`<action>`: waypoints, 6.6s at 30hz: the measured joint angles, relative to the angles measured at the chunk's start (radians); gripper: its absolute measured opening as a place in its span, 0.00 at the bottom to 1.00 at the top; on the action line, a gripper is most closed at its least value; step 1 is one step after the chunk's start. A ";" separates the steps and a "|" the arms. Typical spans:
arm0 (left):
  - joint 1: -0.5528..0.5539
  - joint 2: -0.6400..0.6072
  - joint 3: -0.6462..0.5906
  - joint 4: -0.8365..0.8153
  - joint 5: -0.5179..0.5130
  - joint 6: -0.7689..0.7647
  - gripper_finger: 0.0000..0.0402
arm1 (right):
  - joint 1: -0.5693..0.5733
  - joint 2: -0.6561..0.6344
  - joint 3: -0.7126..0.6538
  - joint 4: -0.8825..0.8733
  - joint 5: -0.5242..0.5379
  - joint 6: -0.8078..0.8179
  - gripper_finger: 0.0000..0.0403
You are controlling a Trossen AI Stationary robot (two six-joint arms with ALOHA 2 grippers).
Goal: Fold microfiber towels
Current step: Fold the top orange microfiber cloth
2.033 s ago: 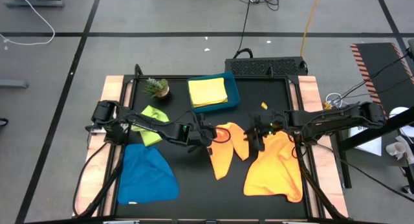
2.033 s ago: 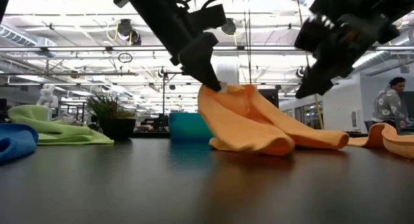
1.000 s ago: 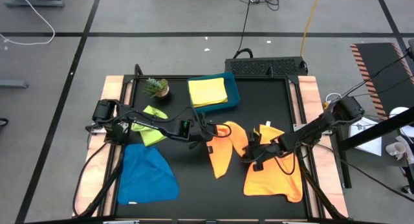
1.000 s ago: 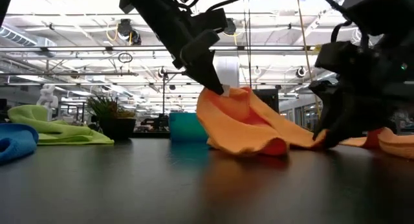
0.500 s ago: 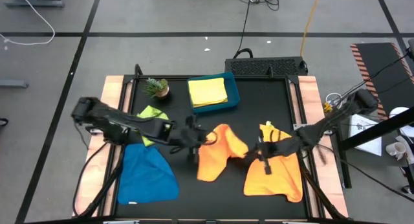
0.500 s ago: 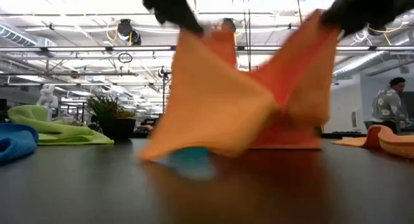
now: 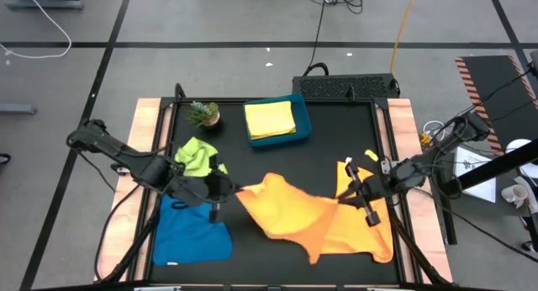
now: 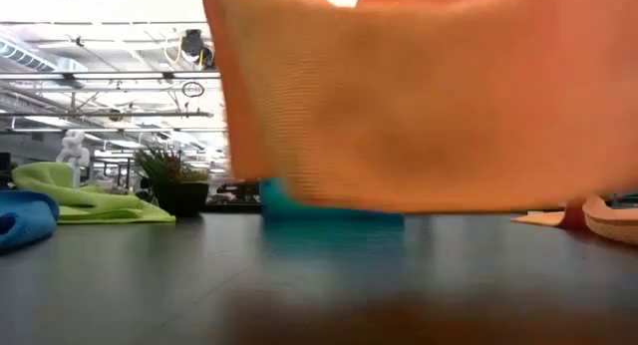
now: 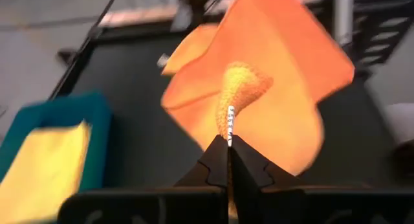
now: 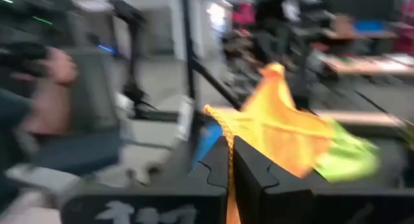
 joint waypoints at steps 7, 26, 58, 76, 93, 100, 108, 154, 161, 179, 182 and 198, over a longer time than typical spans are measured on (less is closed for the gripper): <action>0.102 0.001 -0.156 0.055 0.093 -0.100 0.01 | -0.069 0.017 0.000 -0.235 0.164 0.163 0.00; 0.524 0.002 -0.638 0.578 0.367 -0.052 0.02 | -0.415 0.074 -0.255 -0.151 0.216 0.241 0.00; 0.690 -0.150 -0.654 0.524 0.340 0.103 0.01 | -0.922 0.061 -0.267 0.061 -0.153 -0.031 0.00; 0.568 -0.146 -0.655 0.525 0.310 0.145 0.01 | -0.941 0.042 -0.268 0.071 -0.336 -0.113 0.00; 0.556 -0.145 -0.826 0.731 0.311 0.067 0.02 | -0.938 0.037 -0.268 -0.019 -0.089 -0.109 0.29; 0.557 -0.145 -0.826 0.751 0.348 0.067 0.02 | -0.909 0.037 -0.268 0.007 -0.294 -0.057 0.31; 0.559 -0.164 -0.813 0.729 0.374 0.074 0.24 | -0.848 0.037 -0.268 -0.046 -0.415 -0.094 0.30; 0.093 0.158 -0.642 0.375 0.278 0.121 0.38 | -0.401 0.342 -0.268 -0.196 -0.387 0.012 0.31; 0.093 0.158 -0.642 0.381 0.277 0.139 0.38 | -0.401 0.342 -0.268 -0.200 -0.370 0.010 0.31; 0.092 0.242 -0.639 0.457 0.234 0.192 0.37 | -0.401 0.423 -0.266 -0.162 -0.328 0.008 0.29; 0.092 0.240 -0.640 0.460 0.236 0.202 0.31 | -0.401 0.444 -0.266 -0.141 -0.326 0.010 0.22; 0.016 0.180 -0.541 0.389 0.286 0.122 0.01 | -0.335 0.294 -0.270 -0.131 -0.419 0.160 0.01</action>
